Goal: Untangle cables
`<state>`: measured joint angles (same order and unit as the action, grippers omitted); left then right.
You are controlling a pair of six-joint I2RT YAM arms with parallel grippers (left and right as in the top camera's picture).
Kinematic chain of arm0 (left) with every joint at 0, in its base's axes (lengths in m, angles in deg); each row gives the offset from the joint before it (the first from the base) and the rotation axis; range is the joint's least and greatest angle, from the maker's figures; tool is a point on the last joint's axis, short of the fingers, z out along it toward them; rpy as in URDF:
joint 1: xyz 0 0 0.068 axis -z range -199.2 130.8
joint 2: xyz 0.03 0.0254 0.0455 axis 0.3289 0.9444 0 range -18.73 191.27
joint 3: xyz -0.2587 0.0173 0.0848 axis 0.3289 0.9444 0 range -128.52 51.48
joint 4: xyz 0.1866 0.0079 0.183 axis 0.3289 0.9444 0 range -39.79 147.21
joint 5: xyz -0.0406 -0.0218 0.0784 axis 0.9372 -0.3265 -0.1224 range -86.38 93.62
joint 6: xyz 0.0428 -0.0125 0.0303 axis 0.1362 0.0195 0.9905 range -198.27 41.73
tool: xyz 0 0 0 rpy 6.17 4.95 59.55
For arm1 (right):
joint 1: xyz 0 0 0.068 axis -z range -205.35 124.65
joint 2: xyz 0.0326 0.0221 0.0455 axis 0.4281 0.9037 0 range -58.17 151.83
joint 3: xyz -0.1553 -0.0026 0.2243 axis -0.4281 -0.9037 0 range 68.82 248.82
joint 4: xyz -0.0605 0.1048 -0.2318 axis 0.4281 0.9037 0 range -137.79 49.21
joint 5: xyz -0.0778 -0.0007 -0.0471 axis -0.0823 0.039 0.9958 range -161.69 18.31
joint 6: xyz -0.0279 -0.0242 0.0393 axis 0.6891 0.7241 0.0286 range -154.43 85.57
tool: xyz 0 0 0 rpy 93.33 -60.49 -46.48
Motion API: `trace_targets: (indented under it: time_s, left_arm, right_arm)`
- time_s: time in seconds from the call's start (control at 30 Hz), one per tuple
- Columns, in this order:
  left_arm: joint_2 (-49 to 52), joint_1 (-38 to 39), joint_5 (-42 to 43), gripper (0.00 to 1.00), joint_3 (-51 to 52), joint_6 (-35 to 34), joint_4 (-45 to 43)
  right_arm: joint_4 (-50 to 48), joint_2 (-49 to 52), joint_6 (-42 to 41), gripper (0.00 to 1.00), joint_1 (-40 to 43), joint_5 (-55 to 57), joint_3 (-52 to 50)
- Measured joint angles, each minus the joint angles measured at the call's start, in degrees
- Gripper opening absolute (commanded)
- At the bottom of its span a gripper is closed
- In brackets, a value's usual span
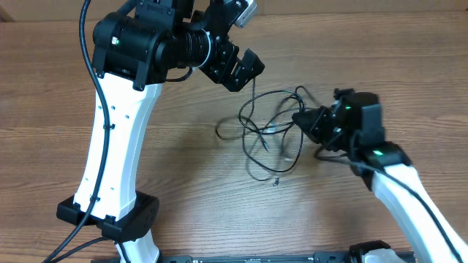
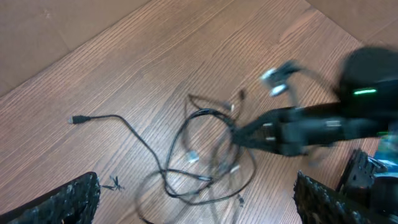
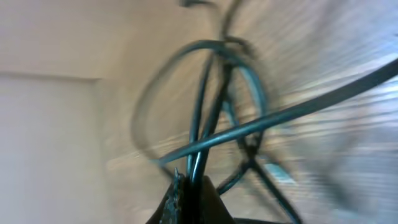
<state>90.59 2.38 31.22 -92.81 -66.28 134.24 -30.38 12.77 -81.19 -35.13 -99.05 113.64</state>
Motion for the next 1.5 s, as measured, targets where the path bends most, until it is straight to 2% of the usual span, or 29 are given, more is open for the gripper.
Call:
trace_targets:
  time_s: [0.23,0.4,0.57,0.8,1.07,1.3,1.5]
  left_arm:
    - [0.0,0.0,0.0,0.99,0.0,0.0,0.0]
    - [0.0,0.0,0.0,1.00,0.0,0.0,-0.5]
    - [0.0,0.1,2.6,0.99,0.0,0.6,1.9]
    - [0.0,1.8,8.4,1.00,0.0,10.4,12.1]
    - [0.3,7.4,6.3,0.99,1.4,17.4,12.5]
    - [1.6,8.3,4.7,1.00,1.8,18.7,12.0]
    - [4.7,8.3,7.2,1.00,1.8,19.2,12.0]
  right_arm:
    - [10.4,-14.9,4.0,0.04,0.0,-3.0,11.1]
    - [11.0,-19.5,7.3,0.04,0.0,-5.9,14.9]
    - [11.2,-19.6,12.8,0.04,0.0,-9.6,15.2]
    - [10.0,-18.1,19.2,0.04,0.0,-11.6,15.2]
    - [7.8,-16.8,20.2,0.04,0.0,-13.9,15.2]
    - [7.5,-16.8,19.6,0.04,0.0,-14.4,15.2]
    - [7.5,-16.8,19.1,0.04,0.0,-14.4,15.2]
